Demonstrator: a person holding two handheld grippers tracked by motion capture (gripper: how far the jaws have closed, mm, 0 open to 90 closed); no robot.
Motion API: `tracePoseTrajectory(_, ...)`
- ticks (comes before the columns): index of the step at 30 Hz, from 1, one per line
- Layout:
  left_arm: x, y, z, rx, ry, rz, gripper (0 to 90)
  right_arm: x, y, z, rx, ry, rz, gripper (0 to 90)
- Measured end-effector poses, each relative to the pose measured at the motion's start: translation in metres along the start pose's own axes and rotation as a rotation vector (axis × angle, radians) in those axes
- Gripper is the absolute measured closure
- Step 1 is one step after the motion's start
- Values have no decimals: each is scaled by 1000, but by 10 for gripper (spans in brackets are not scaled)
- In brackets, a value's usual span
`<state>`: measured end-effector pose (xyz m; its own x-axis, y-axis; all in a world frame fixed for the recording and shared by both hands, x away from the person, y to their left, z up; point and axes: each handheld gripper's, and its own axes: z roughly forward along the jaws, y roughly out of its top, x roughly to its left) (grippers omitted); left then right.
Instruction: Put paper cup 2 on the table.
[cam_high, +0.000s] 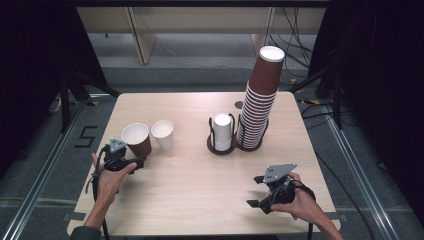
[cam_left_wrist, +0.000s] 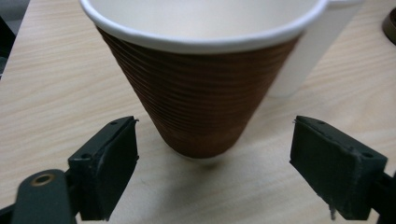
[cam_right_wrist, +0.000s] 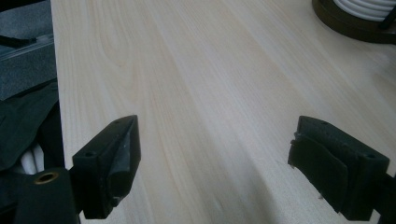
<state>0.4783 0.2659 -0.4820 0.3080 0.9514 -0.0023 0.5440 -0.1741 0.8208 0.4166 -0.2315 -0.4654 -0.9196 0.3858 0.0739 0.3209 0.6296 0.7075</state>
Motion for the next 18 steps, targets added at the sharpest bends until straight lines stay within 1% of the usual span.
tracePoseTrajectory(1, -3, -1, -2, 3, 6, -8, 149, 0, 0, 0, 4, 2, 3, 163)
tracePoseTrajectory(2, -3, -2, -3, -1, -4, 1, 149, 0, 0, 0, 3, 2, 1, 163)
tracePoseTrajectory(3, -6, -3, -5, -4, -2, -8, 148, 0, 0, 0, 2, 4, -2, 164)
tracePoseTrajectory(4, -8, -3, -7, 9, 0, 2, 149, 0, 0, 0, 2, 4, 0, 163)
tracePoseTrajectory(6, -12, -4, -10, -3, -4, 4, 149, 0, 0, 0, 2, -2, -2, 164)
tracePoseTrajectory(7, -14, -4, -11, -2, 3, 3, 148, 0, 0, 0, 1, 1, 2, 163)
tracePoseTrajectory(9, -17, -5, -14, -5, -2, 12, 149, 1, 0, 0, 1, 3, 2, 164)
tracePoseTrajectory(11, -20, -5, -18, -12, -12, 5, 149, 0, 0, -1, 0, -3, -6, 164)
tracePoseTrajectory(13, -25, -6, -22, -27, -8, -2, 149, 1, 0, -1, 2, 2, 5, 163)
tracePoseTrajectory(14, -28, -7, -25, -28, -9, -7, 149, 0, 0, -1, 1, 0, -2, 163)
tracePoseTrajectory(16, -31, -7, -27, -34, -24, 4, 148, 0, 0, -1, 2, 4, 4, 164)
tracePoseTrajectory(17, -34, -8, -29, -43, -31, 1, 148, 0, 0, -1, -1, 0, -4, 163)
tracePoseTrajectory(18, -37, -9, -31, -40, -30, -2, 148, 1, 0, -1, 1, 2, 5, 163)
